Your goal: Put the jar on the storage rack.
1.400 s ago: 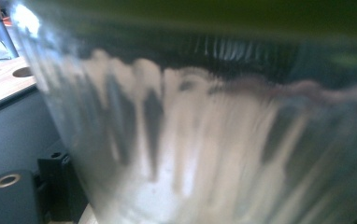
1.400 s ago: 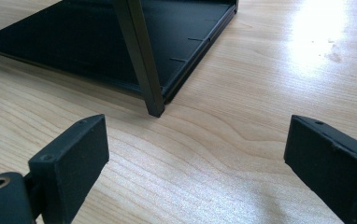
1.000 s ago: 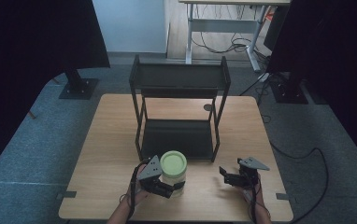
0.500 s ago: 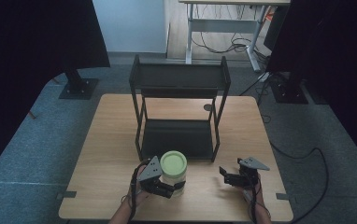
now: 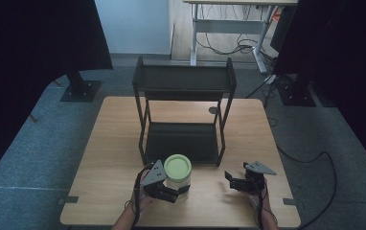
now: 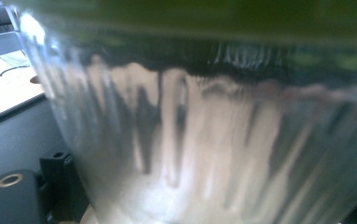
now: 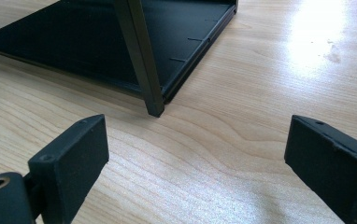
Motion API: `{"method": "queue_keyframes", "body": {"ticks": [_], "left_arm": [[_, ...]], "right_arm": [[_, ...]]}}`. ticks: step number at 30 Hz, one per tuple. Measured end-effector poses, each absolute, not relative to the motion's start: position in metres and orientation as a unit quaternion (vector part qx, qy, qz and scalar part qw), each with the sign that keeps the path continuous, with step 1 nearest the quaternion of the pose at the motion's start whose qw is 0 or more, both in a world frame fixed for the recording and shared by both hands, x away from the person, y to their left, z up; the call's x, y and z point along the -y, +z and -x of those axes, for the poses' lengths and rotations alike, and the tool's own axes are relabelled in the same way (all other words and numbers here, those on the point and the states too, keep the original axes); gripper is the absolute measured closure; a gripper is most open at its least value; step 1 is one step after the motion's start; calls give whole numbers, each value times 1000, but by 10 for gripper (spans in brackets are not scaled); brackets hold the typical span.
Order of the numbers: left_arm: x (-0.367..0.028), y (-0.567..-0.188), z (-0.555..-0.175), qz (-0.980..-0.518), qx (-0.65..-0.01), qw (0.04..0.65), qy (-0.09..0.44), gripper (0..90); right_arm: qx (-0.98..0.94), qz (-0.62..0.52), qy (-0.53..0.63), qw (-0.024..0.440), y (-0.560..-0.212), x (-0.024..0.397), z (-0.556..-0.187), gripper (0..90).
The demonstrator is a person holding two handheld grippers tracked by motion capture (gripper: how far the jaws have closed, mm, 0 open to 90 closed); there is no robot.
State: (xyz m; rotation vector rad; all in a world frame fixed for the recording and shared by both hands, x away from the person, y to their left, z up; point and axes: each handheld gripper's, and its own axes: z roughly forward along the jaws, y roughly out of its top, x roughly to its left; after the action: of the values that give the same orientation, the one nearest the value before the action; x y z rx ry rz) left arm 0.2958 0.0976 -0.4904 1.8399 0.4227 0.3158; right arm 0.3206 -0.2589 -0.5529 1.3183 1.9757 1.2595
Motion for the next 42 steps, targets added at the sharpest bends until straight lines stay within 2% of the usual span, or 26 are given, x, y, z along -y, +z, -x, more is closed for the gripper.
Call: {"method": "queue_keyframes", "body": {"ticks": [12, 42], "left_arm": [[-100, -487, -298, -777, -187, 588, 124, 107], [-103, -469, -306, -771, -190, 593, 133, 106]], "right_arm": [[-717, -477, 457, 225, -553, 259, -321, 62], [-718, -476, 456, 225, -553, 258, -321, 62]]}}
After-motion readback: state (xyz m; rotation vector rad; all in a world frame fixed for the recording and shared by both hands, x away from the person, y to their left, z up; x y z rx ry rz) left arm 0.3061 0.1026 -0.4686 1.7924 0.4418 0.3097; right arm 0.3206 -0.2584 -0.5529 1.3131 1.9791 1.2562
